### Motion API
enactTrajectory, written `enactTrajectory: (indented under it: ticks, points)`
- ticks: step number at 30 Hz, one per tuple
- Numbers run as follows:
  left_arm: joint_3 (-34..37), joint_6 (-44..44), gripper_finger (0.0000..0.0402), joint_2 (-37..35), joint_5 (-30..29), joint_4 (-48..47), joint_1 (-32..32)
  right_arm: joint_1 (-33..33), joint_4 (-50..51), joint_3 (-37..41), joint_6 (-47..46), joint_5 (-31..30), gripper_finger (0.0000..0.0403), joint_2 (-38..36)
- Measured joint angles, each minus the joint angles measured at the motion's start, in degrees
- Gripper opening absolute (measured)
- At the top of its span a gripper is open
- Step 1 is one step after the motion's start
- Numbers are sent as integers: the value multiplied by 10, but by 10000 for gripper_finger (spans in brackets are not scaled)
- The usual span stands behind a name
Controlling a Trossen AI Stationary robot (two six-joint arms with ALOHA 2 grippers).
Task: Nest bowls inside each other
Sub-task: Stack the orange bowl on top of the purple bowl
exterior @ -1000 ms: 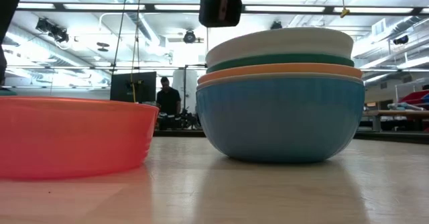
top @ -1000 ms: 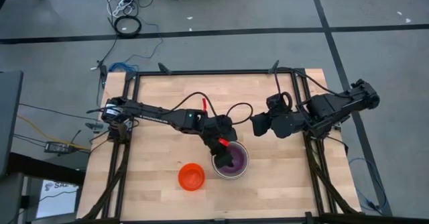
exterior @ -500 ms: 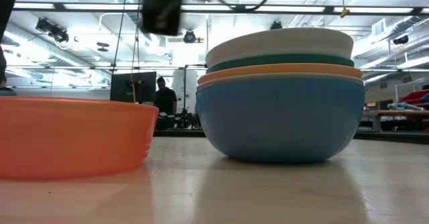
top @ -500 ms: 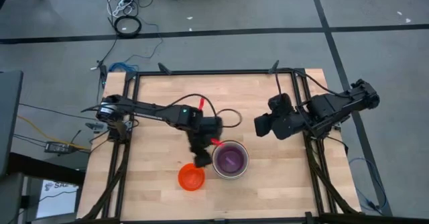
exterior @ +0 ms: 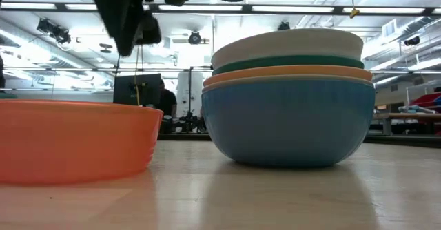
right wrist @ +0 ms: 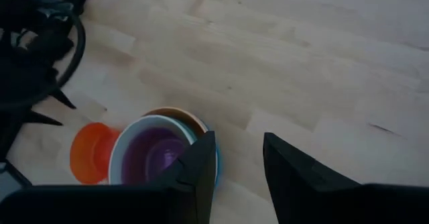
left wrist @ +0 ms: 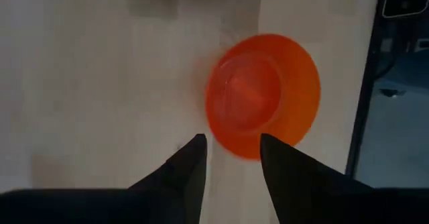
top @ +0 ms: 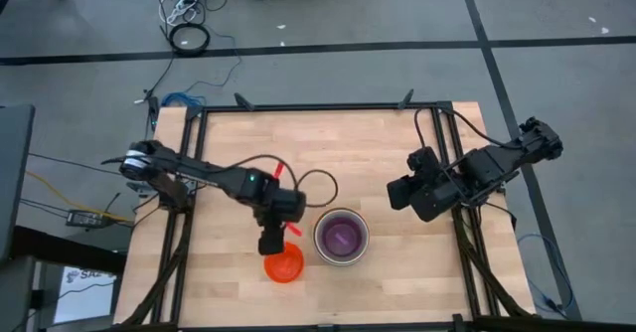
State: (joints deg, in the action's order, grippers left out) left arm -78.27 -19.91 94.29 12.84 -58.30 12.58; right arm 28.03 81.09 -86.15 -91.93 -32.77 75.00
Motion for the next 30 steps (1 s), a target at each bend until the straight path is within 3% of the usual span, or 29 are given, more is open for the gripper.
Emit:
enactTrajectory:
  ticks: [3, 14, 30]
  points:
    - [45, -18, 145, -7, -5, 54, 19, 0, 0, 0, 0, 0, 113, 0]
    - [118, -41, 145, -7, -59, 101, 51, 0, 3, 0, 5, -6, 113, 0]
    - [194, -117, 144, -7, -33, 231, 52, -1, 9, 0, 1, -6, 113, 0]
